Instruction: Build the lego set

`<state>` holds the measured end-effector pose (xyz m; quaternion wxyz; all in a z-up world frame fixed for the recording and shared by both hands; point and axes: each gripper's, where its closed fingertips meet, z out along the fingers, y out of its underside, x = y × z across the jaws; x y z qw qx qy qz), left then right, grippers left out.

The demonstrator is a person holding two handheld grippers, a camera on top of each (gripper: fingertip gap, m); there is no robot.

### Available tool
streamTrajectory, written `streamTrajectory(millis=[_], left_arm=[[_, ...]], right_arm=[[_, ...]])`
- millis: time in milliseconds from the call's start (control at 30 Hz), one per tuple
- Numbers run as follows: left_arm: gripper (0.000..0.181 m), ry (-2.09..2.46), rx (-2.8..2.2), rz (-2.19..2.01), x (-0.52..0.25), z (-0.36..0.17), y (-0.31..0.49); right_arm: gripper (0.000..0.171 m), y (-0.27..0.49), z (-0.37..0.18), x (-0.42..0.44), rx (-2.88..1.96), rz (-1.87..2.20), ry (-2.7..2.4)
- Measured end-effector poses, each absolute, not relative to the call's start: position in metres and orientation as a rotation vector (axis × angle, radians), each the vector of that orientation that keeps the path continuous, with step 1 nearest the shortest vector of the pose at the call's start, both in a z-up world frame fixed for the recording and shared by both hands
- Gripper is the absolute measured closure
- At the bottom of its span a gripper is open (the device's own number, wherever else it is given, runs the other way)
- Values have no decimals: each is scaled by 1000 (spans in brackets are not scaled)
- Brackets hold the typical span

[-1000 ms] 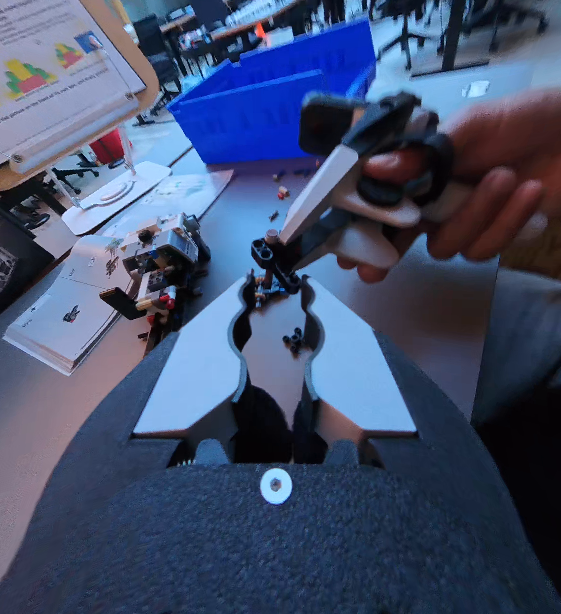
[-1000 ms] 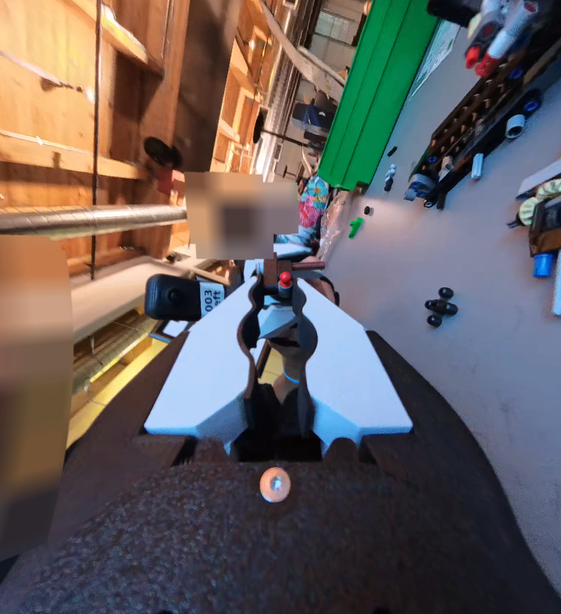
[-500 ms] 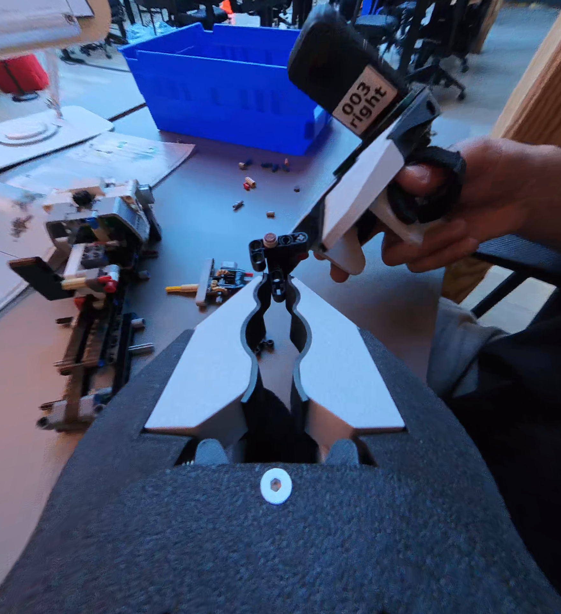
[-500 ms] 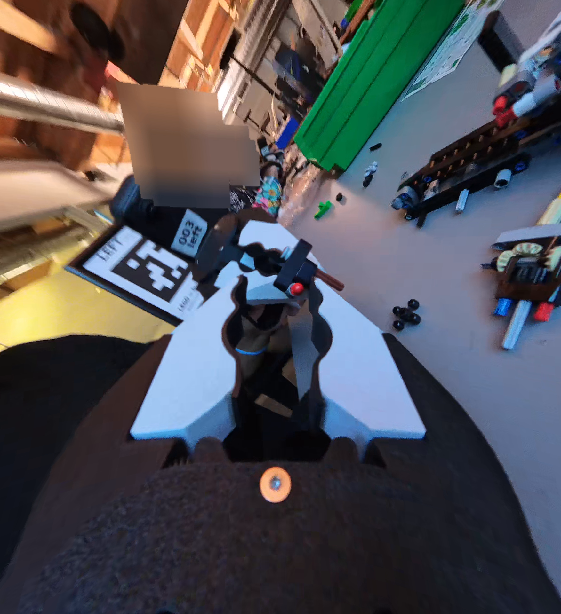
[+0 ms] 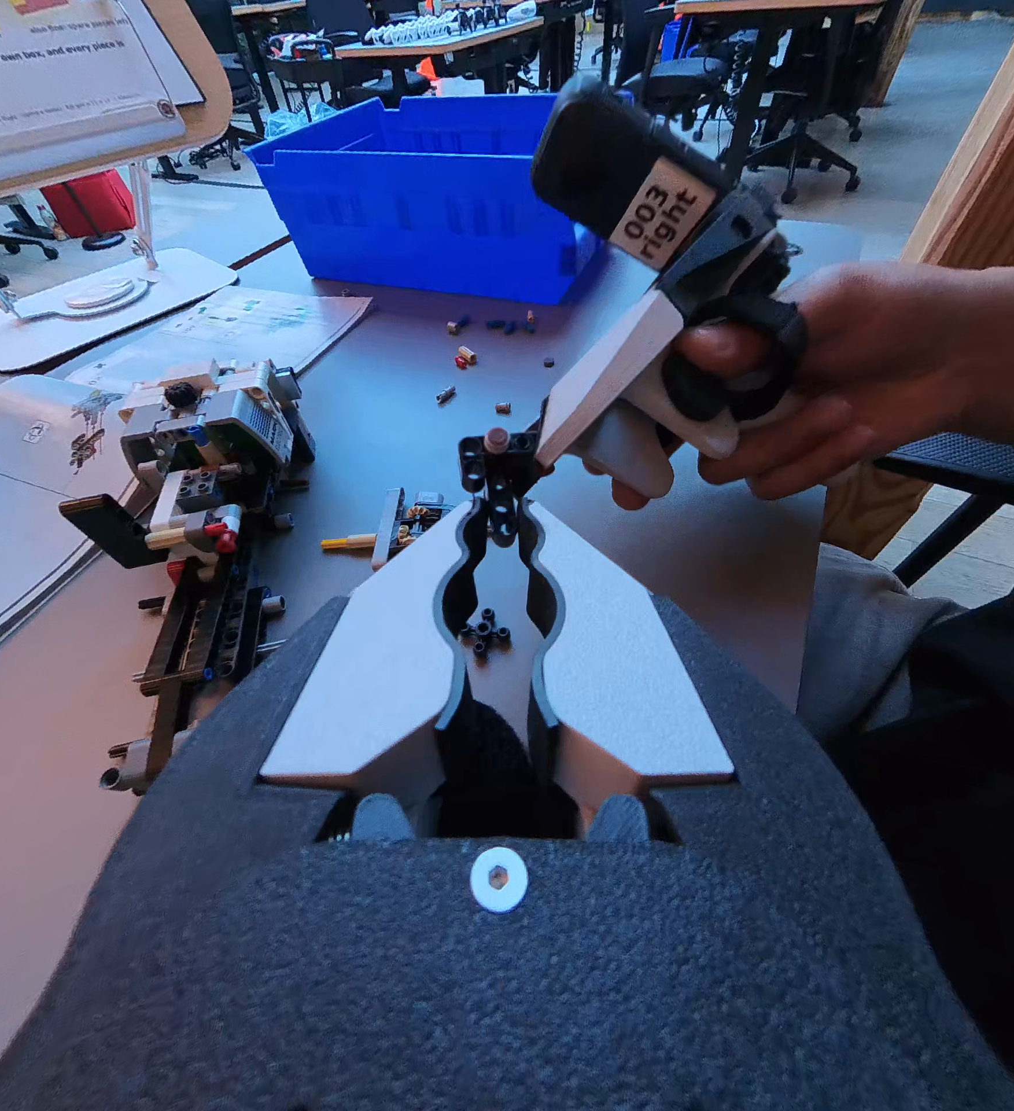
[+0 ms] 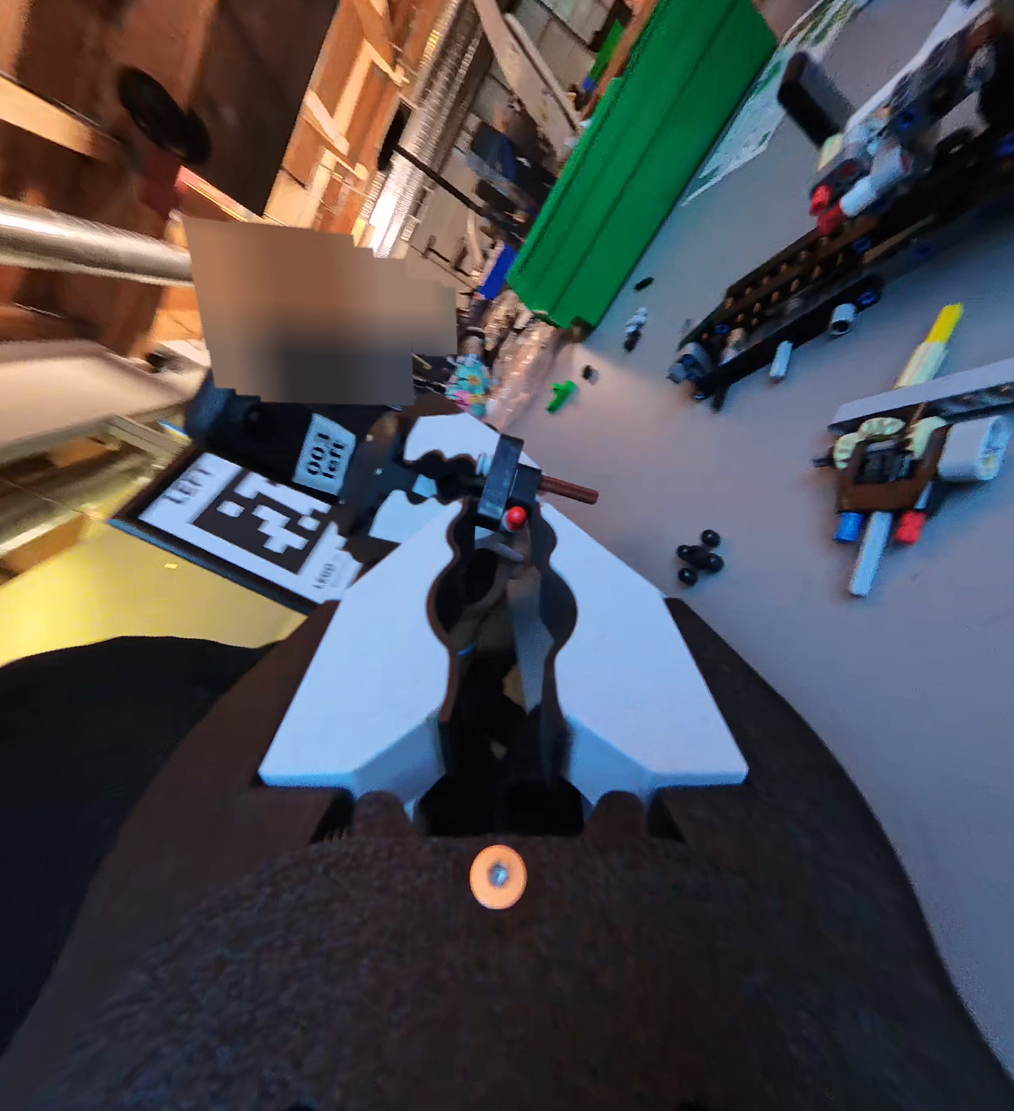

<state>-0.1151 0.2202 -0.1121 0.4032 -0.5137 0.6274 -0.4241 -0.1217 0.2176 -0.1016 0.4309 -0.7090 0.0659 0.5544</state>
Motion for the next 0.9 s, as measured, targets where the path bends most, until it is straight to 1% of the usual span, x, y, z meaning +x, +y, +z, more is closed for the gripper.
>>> streamTrajectory(millis=[133,200,233,300,367,467,500,533,600,700,833,900], left_arm=[[176,1597,-1309,-1117,-119,-110,221],[176,1615,-1329,-1142,-122,-109,222],[176,1618,-1343,-1173,-124,-109,223],[176,1584,-1361,-1287,-128,-102,225],[176,1552,-1359,-1428,-134,-93,227],[177,1568,-1279,-1647,-145,-81,218],[177,1602,-1246,-1701,-148,-80,212],[177,1639,-1222,-1722,-151,-81,207],[177,1705,-1171,-1717,-153,-83,199],[176,1778,-1126,-1714,-155,-83,187],[176,1827,-1117,-1685,-154,-89,180],[176,1833,-1114,-1677,-153,-90,179]], right_arm=[[152,216,-98,-125,-1817,1258,74],[143,212,-95,-131,-1819,1242,-1],[142,210,-95,-132,-1822,1247,-27],[139,204,-96,-134,-1851,1230,-107],[141,196,-96,-134,-1876,1130,-254],[133,197,-83,-124,-1801,809,-448],[127,196,-78,-124,-1777,760,-489],[120,195,-75,-128,-1765,755,-522],[115,192,-74,-138,-1766,797,-585],[121,192,-83,-149,-1784,758,-655],[144,183,-86,-159,-1763,771,-713],[148,181,-87,-159,-1769,774,-717]])
